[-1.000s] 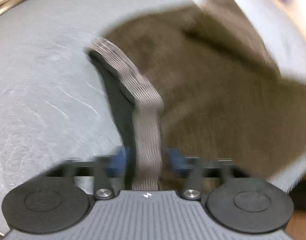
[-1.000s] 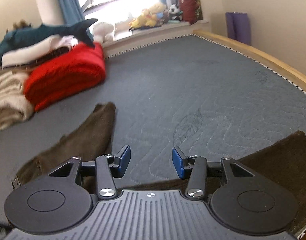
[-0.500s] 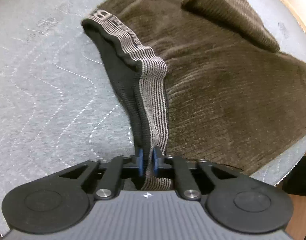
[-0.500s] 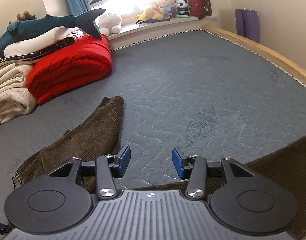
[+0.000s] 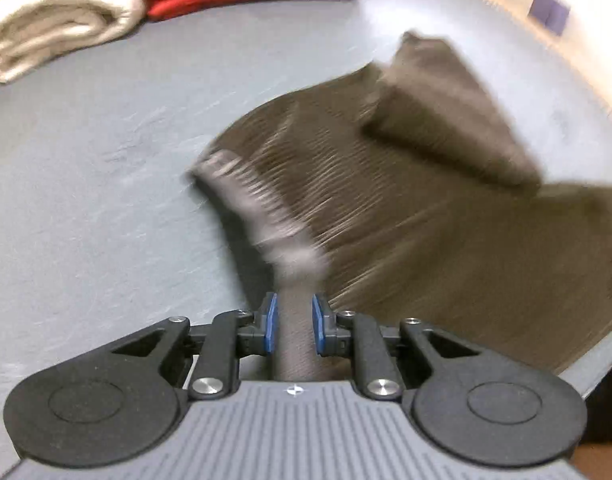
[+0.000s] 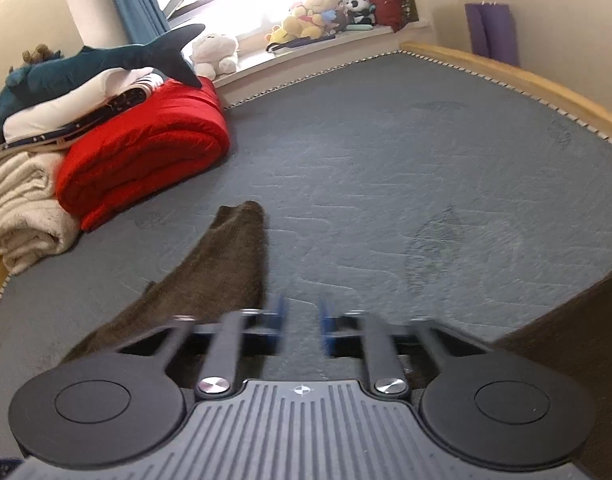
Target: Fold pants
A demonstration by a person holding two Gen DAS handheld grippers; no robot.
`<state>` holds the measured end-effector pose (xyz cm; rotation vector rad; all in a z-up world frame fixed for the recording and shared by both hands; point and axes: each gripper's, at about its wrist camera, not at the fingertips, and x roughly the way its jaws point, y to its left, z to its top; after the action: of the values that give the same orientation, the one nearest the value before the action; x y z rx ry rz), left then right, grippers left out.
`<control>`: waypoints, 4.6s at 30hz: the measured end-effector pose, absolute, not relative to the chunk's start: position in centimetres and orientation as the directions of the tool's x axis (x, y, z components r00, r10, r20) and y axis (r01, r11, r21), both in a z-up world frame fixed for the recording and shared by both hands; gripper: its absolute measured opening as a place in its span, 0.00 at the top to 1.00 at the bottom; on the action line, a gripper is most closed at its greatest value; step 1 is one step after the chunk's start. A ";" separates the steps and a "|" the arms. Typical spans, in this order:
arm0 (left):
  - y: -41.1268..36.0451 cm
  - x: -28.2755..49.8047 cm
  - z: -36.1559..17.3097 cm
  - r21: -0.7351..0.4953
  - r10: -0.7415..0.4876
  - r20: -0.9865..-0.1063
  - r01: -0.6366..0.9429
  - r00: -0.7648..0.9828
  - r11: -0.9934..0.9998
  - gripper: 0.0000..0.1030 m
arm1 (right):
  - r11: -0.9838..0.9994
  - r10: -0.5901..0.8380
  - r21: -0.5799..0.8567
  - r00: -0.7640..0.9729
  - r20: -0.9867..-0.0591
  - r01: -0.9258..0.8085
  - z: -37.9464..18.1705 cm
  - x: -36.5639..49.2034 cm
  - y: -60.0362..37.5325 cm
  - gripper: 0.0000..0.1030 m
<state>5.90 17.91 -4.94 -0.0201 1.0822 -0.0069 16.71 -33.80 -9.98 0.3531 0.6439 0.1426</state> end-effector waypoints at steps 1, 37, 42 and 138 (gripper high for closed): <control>17.1 6.7 -5.1 -0.036 -0.037 -0.884 0.010 0.466 0.999 0.82 | 0.928 0.246 0.371 0.791 -0.561 -0.026 -10.1 17.0 -33.5 0.95; 13.8 15.9 -2.3 -0.001 0.162 -0.831 -0.294 0.532 0.956 0.42 | 0.601 0.788 0.449 0.395 -0.473 -0.661 -10.8 20.5 -18.4 1.00; 14.5 15.3 -2.2 -0.020 0.153 -0.842 -0.314 0.517 0.949 0.42 | 0.632 0.671 0.292 0.318 -0.670 -0.717 -14.0 18.2 -16.2 0.98; 24.0 24.2 -5.8 -0.153 0.056 -0.802 -0.294 0.595 0.943 0.40 | 0.699 -0.246 0.454 0.782 -0.572 0.553 -17.2 33.4 -52.9 0.52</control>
<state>24.16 24.01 -5.85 -0.2829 0.9141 0.2065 33.37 -52.87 -17.15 0.6577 0.5023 -0.4665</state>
